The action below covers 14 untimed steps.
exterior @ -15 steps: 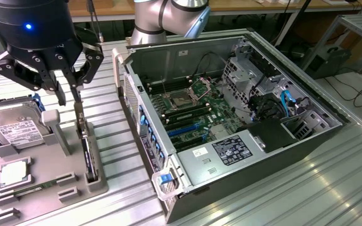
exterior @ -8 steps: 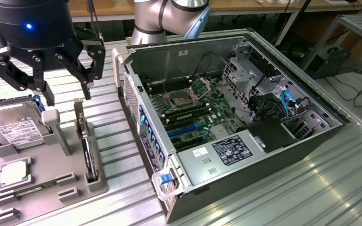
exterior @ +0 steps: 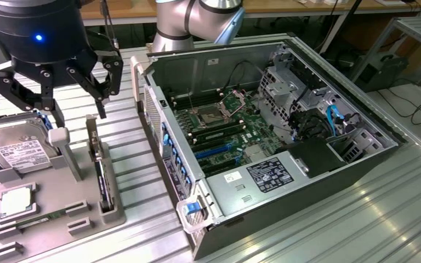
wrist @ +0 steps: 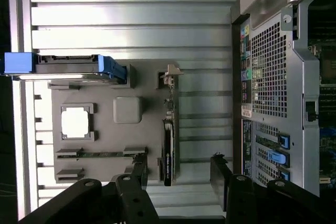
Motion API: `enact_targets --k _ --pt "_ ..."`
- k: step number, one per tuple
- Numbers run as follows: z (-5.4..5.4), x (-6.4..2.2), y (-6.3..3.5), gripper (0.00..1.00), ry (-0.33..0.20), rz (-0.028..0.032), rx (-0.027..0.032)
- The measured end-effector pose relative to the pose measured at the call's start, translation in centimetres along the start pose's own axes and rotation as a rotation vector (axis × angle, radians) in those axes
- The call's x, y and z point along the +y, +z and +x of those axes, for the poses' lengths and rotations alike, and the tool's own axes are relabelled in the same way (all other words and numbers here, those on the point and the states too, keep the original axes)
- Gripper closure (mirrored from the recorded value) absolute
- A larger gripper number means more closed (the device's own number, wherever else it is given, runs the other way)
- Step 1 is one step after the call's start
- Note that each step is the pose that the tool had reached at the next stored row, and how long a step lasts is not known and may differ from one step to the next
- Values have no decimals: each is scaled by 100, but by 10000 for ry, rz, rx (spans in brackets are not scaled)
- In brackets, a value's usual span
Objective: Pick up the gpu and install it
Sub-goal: 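Pick up the gpu and move the gpu toward the slot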
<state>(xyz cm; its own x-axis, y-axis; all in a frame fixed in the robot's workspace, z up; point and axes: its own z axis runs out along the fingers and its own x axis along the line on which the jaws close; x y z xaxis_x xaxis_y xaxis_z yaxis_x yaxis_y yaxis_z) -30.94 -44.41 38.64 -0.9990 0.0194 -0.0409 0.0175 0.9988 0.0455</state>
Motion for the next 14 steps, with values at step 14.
enact_targets --k 14 --pt "2 -9 50 40 -5 -1 0"
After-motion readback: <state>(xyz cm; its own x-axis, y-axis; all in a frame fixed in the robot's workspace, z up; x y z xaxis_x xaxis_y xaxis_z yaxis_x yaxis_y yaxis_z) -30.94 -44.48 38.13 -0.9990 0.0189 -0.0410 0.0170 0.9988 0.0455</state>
